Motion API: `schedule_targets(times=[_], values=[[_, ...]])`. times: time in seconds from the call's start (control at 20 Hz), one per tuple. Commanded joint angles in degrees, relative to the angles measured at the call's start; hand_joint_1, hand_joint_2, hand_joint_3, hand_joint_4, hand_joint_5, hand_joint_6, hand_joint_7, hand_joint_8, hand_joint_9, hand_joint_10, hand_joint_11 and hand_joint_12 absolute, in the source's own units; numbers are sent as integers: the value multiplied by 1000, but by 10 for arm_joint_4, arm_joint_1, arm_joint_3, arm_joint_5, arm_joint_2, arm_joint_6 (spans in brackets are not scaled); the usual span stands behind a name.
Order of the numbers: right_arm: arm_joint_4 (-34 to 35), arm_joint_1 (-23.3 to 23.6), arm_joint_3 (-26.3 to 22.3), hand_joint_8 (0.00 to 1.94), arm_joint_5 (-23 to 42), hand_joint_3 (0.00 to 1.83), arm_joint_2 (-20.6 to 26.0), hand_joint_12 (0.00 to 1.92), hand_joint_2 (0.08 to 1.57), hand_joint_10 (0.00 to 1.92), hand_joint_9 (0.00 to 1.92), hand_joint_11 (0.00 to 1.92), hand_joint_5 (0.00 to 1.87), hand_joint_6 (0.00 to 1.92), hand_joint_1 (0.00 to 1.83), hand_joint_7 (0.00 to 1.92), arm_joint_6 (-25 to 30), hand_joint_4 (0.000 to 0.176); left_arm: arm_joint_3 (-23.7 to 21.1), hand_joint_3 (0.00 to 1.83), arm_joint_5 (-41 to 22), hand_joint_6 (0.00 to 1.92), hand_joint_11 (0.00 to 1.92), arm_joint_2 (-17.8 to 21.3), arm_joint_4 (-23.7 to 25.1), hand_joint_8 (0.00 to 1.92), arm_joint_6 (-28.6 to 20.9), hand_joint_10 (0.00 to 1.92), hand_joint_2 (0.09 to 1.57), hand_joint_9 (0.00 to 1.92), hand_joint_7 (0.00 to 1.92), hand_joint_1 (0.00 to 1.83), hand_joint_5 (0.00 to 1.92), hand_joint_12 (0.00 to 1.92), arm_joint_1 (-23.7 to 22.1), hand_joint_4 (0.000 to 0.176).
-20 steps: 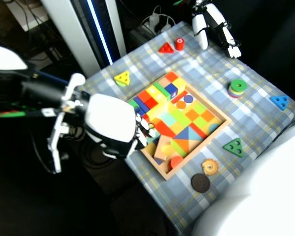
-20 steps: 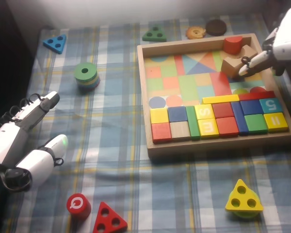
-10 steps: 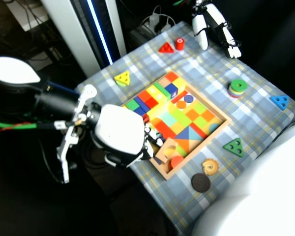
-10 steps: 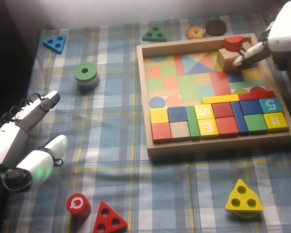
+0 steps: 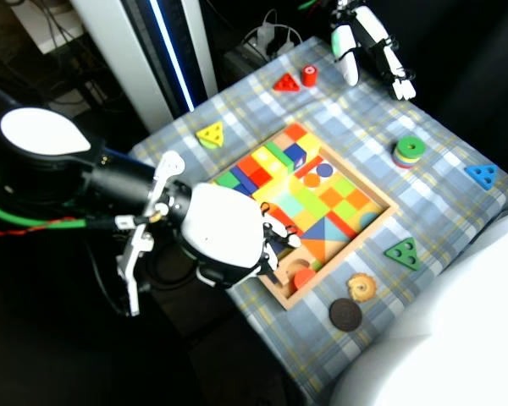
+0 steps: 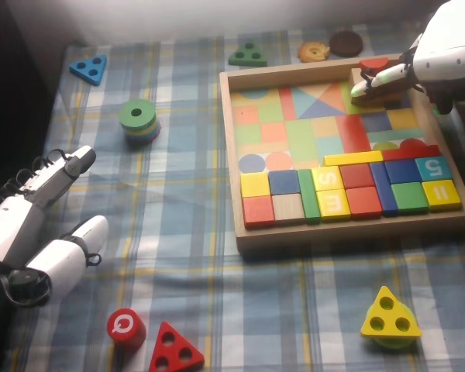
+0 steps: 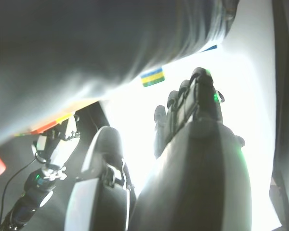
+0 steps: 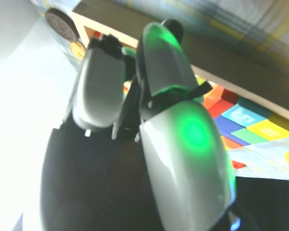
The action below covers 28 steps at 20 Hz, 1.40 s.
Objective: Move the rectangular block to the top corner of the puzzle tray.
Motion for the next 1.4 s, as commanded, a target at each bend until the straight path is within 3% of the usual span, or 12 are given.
schedule_targets(times=[0.0,0.25,0.35,0.5,0.55,0.75,0.85,1.05,1.1,1.2,1.25,1.35], values=[[15,5,3,1941,-17,19,0,1921,1168,1921,1539,1601,177,0,1582,1316,-3,0,2,0,-66,0,0,5,24,0,-2,3,1403,55,169,669,248,0,-3,80],[16,9,1,1941,-17,15,-2,1921,1174,1921,1604,1662,152,2,1559,1375,-3,0,2,0,-66,1,0,5,24,1,-2,1,1395,57,171,696,254,0,-3,55],[17,18,-8,1941,-17,5,6,1921,1157,1921,1611,1677,213,18,1660,1369,-3,0,2,1,-66,3,0,5,24,0,-2,0,1402,54,169,702,259,0,-3,66],[28,38,-34,1941,-18,3,30,1921,1157,1921,1560,1647,249,12,1659,1325,-11,0,2,2,-67,1,0,4,23,1,-2,2,1405,53,159,680,246,0,-3,66],[42,44,-43,1941,-18,11,39,1921,1174,1921,1590,1683,247,7,1626,1356,-22,0,2,2,-67,0,0,4,23,0,-2,0,1407,45,154,669,238,0,-3,73],[54,57,-71,1941,-18,24,68,1921,1203,1921,1577,1677,218,2,1661,1363,-39,0,3,3,-66,0,0,4,23,0,-2,1,1411,50,149,648,235,0,-3,53],[53,57,-75,1941,-18,17,85,1921,1188,1921,1567,1654,221,2,1691,1345,-39,0,3,0,-66,2,0,4,23,4,-2,4,1402,58,162,676,241,0,-3,63],[54,40,-75,1941,-18,0,98,1921,1159,1921,1537,1614,257,13,1708,1289,-33,0,3,0,-65,1,0,5,23,0,-2,0,1403,56,155,666,244,0,-3,63],[54,33,-76,1941,-18,4,98,1921,1168,1921,1541,1606,260,10,1725,1285,-31,0,3,0,-65,0,0,5,23,0,-2,0,1405,45,151,675,236,0,-3,75],[54,18,-75,1941,-18,17,94,1921,1197,1921,1527,1585,276,10,1655,1281,-30,0,3,0,-64,0,0,5,24,0,-2,0,1405,35,146,677,235,0,-3,69],[54,9,-72,1941,-18,11,88,1921,1186,1921,1505,1557,303,12,1685,1269,-29,0,4,0,-64,2,0,5,24,2,-2,3,1402,41,153,694,242,0,-3,62],[54,1,-70,1941,-18,0,79,1921,1142,1921,1509,1525,353,15,1792,1174,-29,0,4,0,-64,3,0,5,24,3,-2,5,1401,45,155,703,243,0,-3,66]])
